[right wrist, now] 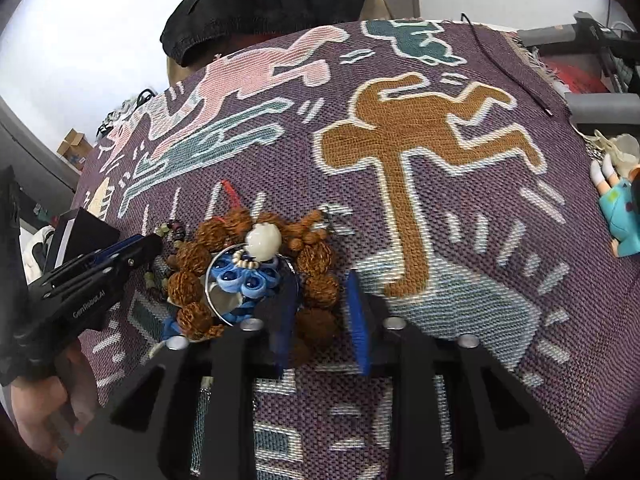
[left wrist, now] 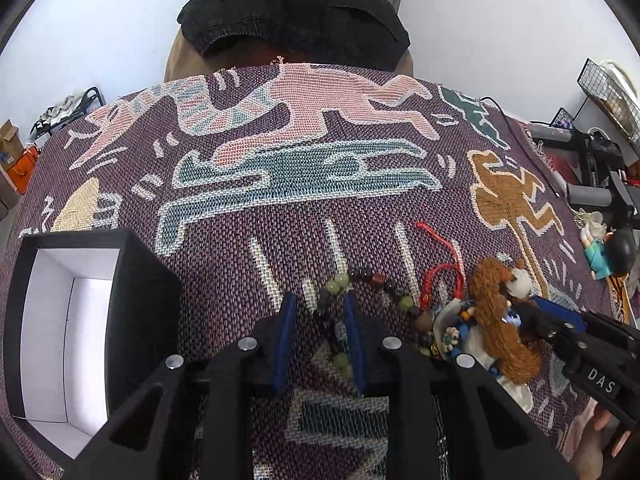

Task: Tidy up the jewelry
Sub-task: 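Lift the brown bead bracelet with the right tool toward the black box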

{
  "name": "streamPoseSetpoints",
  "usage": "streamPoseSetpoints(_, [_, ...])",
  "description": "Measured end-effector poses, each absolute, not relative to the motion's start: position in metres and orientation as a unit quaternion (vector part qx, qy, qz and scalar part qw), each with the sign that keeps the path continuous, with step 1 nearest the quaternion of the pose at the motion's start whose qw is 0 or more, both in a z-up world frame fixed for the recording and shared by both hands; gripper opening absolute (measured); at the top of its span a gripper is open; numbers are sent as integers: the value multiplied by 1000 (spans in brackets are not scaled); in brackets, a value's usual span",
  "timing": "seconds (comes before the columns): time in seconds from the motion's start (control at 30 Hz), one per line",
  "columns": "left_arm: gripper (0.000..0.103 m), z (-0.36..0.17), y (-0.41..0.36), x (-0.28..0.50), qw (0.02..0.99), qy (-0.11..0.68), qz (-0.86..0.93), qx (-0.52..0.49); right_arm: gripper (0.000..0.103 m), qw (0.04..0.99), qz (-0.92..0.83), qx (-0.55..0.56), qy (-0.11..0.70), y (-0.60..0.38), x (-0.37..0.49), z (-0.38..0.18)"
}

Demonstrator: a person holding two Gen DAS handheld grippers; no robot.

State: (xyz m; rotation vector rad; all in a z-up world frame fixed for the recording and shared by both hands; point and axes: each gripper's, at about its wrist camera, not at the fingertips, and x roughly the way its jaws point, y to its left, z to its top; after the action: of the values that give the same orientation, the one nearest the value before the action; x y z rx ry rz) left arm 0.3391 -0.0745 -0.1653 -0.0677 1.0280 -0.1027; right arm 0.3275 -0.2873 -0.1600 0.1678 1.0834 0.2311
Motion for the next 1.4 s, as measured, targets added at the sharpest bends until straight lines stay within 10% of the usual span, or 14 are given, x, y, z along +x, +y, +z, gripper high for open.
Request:
streamPoseSetpoints(0.27, [6,-166,-77,340,866,499,-25,-6,19,849,143,129,491,-304,318,-146])
streamPoseSetpoints(1.4, [5,-25,5,266,917,393,-58,-32,19,891,260,80,365,-202,259,-3])
